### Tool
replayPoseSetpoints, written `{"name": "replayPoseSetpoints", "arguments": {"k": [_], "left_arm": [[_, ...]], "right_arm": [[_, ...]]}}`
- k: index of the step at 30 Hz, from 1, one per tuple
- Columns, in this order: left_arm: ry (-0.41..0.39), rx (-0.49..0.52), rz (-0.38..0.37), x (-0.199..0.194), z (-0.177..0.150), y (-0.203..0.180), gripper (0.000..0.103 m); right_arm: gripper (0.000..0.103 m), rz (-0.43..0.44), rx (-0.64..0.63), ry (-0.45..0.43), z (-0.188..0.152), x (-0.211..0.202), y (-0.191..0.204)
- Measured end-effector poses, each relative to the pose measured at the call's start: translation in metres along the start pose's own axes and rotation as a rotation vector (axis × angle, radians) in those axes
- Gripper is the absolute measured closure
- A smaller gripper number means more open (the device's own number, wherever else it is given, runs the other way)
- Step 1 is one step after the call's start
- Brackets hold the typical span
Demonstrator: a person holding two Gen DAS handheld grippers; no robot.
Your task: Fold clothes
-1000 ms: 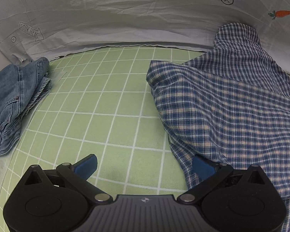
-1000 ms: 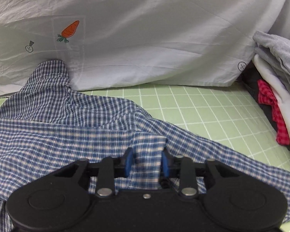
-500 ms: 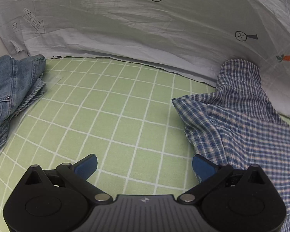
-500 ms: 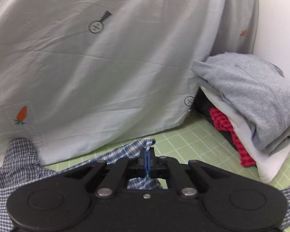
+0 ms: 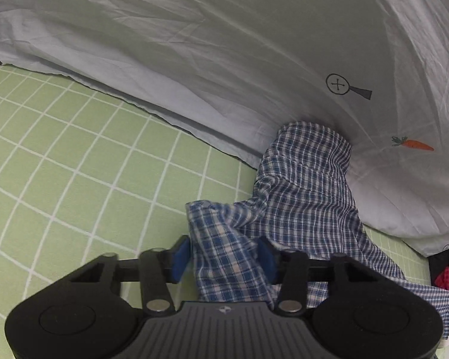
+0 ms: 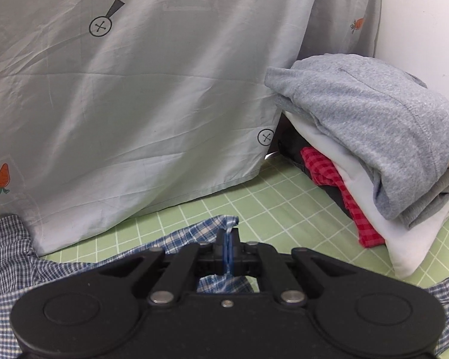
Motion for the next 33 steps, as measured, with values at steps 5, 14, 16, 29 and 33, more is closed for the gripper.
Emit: {"name": "replayPoseSetpoints", "arguments": {"k": [5, 14, 16, 29, 33], "left_arm": [[-0.091, 0.019, 0.005, -0.006, 0.027, -0.016, 0.101], [-0.066, 0.064, 0.102, 0.023, 0.034, -0.026, 0.100], [-0.052, 0.072, 0.126, 0.032, 0.032, -0.027, 0.100], [-0.120, 0.111, 0.232, -0.020, 0.033, -0.029, 0.025], [-0.134, 0.052, 0.250, -0.079, 0.000, -0.017, 0.021]], "right_arm": [[0.102, 0.011, -0.055, -0.014, 0.012, 0.003, 0.004], [0.102, -0.024, -0.146, 0.051, 0.003, 0.040, 0.013], [0.102, -0.030, -0.143, 0.069, -0.002, 0.046, 0.011], [0.102, 0.014, -0.382, 0.017, -0.005, 0.010, 0.058], [0.102, 0.097, -0.499, -0.031, -0.014, -0.034, 0.091]]}}
Point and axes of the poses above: each gripper's, at about its wrist camera, not at the fingertips, and x roughly the way its jaws point, y to its left, z to its top, the point moved 4 cm from there along x, roughly the way its jaws point, and after that the axes turned 11 degrees about z, right-handed, at the moved point
